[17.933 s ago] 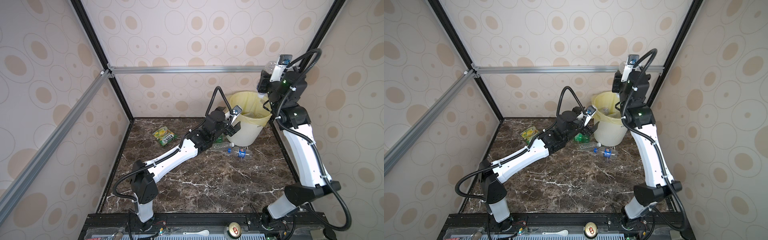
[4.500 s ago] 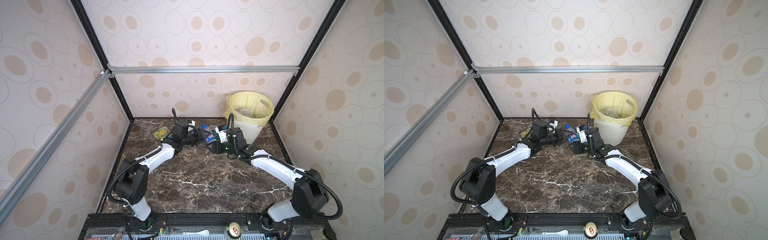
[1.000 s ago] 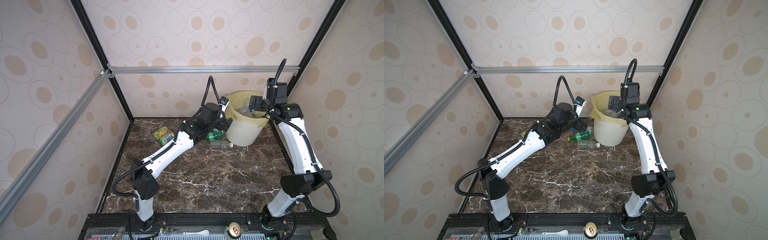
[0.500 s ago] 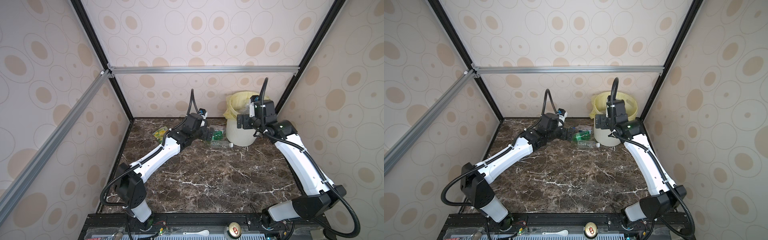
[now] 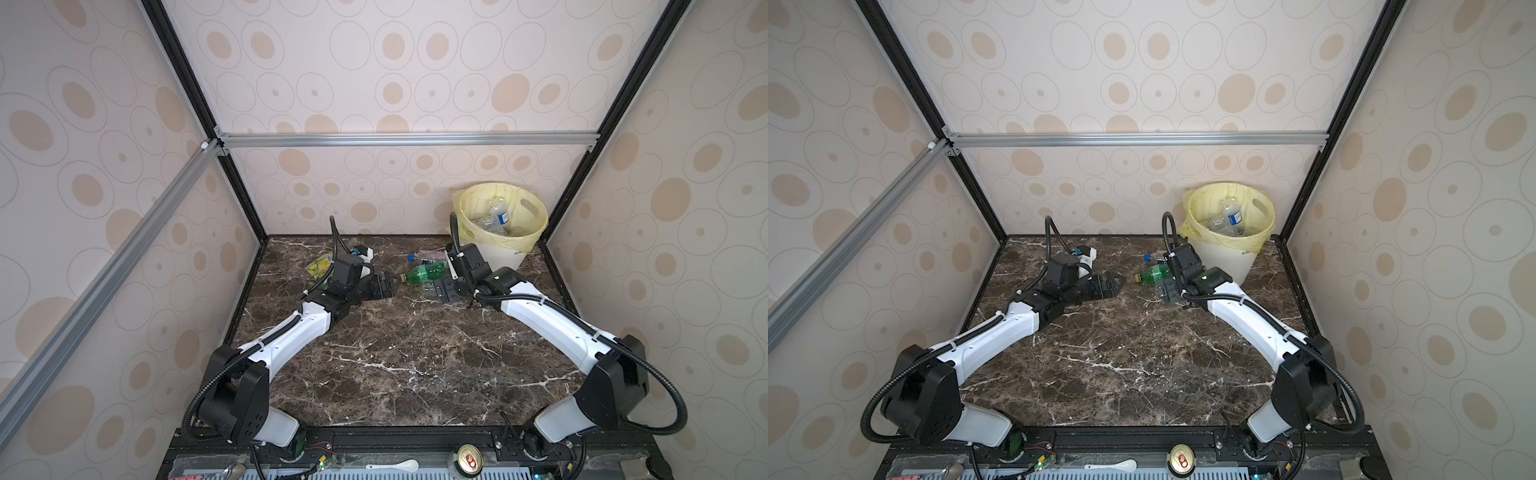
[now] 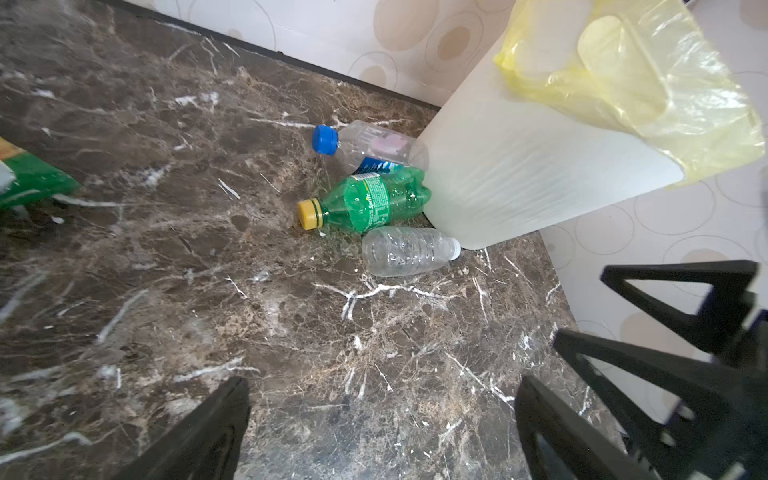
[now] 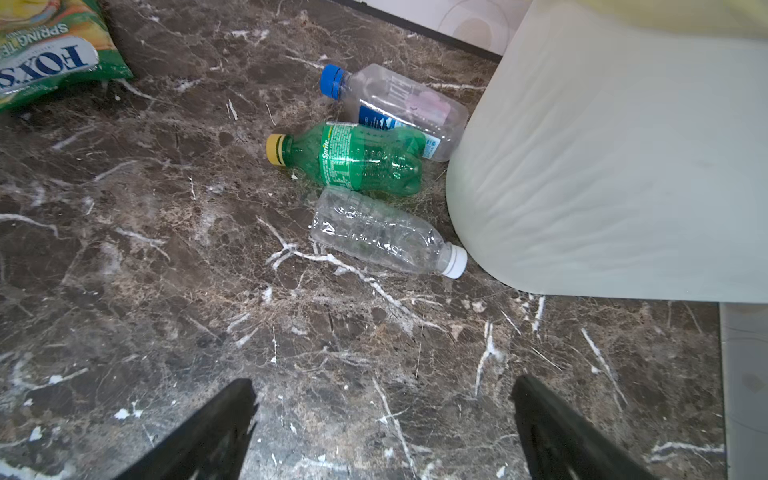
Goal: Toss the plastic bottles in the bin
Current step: 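Lower the right gripper back toward the clear water bottle beside the bin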
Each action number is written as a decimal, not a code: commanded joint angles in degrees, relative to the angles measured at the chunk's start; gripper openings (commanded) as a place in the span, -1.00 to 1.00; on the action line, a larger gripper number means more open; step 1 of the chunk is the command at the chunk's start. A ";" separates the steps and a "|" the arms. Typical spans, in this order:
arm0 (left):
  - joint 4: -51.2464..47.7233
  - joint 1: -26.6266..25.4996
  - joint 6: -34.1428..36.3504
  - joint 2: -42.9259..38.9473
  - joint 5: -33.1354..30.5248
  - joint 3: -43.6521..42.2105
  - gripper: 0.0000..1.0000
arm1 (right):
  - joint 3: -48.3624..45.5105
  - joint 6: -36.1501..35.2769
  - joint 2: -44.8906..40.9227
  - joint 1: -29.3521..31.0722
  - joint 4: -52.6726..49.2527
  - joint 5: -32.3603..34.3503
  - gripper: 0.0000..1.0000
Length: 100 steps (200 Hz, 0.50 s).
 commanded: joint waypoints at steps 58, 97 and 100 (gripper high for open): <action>7.56 3.16 -5.39 -0.70 5.57 -4.25 0.98 | 7.34 1.42 16.33 -2.34 1.15 -3.42 0.99; 8.44 3.96 -5.65 -0.38 6.30 -5.77 0.98 | 10.90 0.99 20.85 -4.35 2.04 -6.45 0.99; 8.51 4.06 -5.60 -0.28 6.38 -5.81 0.98 | 11.19 1.07 21.21 -4.60 2.04 -6.86 1.00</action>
